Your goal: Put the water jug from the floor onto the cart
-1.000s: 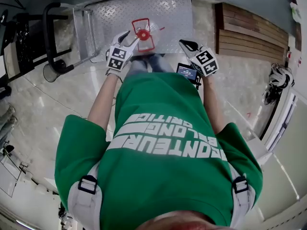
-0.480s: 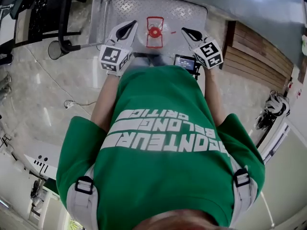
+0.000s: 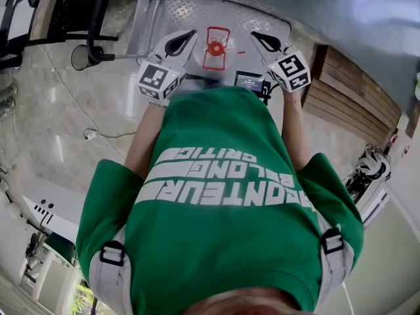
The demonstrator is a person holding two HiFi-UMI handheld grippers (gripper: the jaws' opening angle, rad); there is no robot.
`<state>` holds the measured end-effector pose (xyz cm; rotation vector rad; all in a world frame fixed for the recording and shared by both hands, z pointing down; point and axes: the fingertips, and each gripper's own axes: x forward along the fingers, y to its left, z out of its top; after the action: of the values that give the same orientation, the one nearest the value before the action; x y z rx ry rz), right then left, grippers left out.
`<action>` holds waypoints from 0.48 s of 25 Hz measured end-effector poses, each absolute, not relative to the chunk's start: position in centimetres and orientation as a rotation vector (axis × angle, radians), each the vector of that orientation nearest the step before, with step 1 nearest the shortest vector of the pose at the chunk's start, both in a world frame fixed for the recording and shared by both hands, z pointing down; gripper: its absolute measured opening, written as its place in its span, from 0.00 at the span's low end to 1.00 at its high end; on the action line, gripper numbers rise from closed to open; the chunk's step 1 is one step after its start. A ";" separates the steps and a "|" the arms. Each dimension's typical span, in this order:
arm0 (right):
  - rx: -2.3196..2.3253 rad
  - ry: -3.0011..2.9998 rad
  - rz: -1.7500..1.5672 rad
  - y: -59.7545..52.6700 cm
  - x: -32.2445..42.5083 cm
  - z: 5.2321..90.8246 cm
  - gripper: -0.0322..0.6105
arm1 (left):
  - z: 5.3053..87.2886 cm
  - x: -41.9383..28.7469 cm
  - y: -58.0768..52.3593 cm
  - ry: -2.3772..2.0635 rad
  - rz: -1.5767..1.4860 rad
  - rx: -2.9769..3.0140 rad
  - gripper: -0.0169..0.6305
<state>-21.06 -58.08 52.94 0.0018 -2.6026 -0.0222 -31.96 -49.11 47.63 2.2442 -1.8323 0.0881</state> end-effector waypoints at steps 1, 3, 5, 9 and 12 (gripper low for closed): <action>-0.003 -2.610 -0.022 -58.2 -21.2 52.7 0.04 | 47.6 -31.9 -49.2 -1.831 0.090 2.243 0.05; -0.016 -2.617 -0.022 -58.3 -21.7 52.5 0.04 | 47.6 -32.0 -49.5 -1.828 0.091 2.240 0.05; -0.028 -2.614 -0.022 -58.3 -22.1 52.7 0.04 | 47.8 -32.3 -49.9 -1.821 0.090 2.235 0.05; -0.048 -2.605 -0.013 -58.1 -22.5 53.2 0.04 | 48.4 -32.4 -50.5 -1.804 0.097 2.230 0.05; -0.056 -2.599 -0.005 -58.3 -22.5 53.5 0.04 | 48.5 -32.3 -51.0 -1.800 0.094 2.233 0.05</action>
<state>-22.54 -58.28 53.47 -0.0563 -2.5993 -0.0049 -32.35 -50.98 48.47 2.2333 -1.7998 0.0939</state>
